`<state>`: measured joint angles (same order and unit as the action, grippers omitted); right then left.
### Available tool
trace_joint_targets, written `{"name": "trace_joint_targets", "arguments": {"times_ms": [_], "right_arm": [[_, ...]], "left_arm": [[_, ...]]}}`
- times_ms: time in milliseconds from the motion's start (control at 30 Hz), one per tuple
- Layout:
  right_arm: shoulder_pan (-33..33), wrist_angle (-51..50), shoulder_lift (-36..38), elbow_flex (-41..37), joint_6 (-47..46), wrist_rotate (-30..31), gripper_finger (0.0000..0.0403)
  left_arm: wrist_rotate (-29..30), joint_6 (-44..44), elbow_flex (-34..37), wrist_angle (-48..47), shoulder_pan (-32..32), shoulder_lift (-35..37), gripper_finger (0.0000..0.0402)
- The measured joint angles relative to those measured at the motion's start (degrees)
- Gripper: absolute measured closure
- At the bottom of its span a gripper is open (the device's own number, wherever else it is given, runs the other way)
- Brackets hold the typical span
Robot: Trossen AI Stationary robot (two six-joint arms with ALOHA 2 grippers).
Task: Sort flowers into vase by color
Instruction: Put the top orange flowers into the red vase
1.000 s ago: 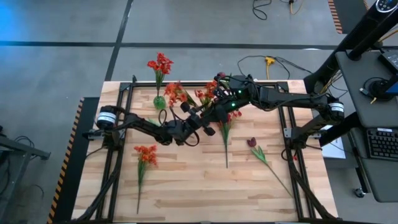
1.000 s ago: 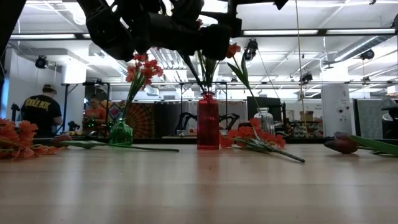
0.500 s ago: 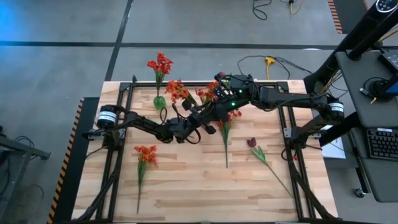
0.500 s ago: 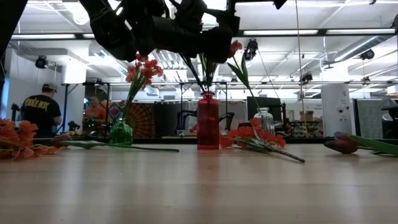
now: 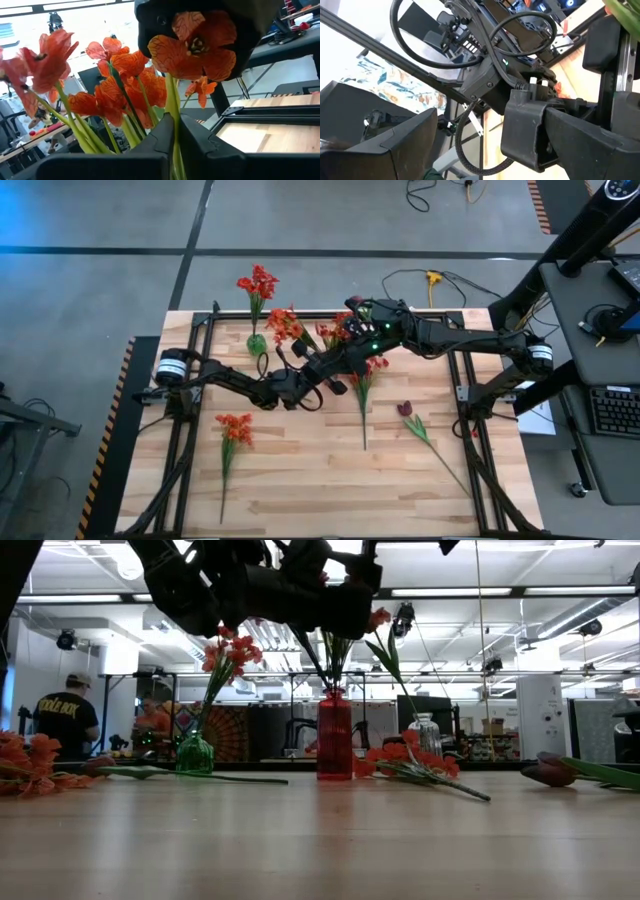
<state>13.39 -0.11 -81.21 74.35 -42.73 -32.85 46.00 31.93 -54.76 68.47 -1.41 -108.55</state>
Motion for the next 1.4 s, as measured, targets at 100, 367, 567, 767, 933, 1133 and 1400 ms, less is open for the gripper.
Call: {"name": "trace_joint_targets", "arguments": {"times_ms": [100, 367, 567, 767, 933, 1133, 1400], "right_arm": [[0.0, 0.92, -0.02, -0.07, -0.12, 0.02, 0.0046], [0.04, 1.13, -0.02, 0.79, -1.15, -0.15, 0.0046], [0.04, 0.71, 0.04, 1.77, -1.15, -0.17, 0.0046], [0.07, -3.38, 0.3, 1.87, -0.57, 0.24, 0.0046], [0.05, -7.48, 0.52, 2.12, -0.08, -0.22, 0.0046], [-0.09, -9.22, 0.68, 3.06, -3.54, -4.1, 0.0046], [0.0, -14.31, 0.82, 7.58, -3.43, -3.81, 0.0046]], "left_arm": [[0.15, -0.08, 0.0, -0.06, 0.02, 0.04, 0.04], [1.86, -0.09, -0.02, -1.35, -0.02, 0.19, 0.0401], [2.05, -0.09, -0.04, -1.48, -0.01, 0.22, 0.0401], [2.88, 1.11, 0.09, -2.54, -0.02, -0.08, 0.0401], [3.8, 1.88, 0.22, -3.06, -0.04, -0.22, 0.0401], [5.03, 1.88, 0.26, -2.88, 0.09, -0.24, 0.0401], [4.91, 1.68, 0.26, -2.93, 0.04, -0.24, 0.0401]]}}
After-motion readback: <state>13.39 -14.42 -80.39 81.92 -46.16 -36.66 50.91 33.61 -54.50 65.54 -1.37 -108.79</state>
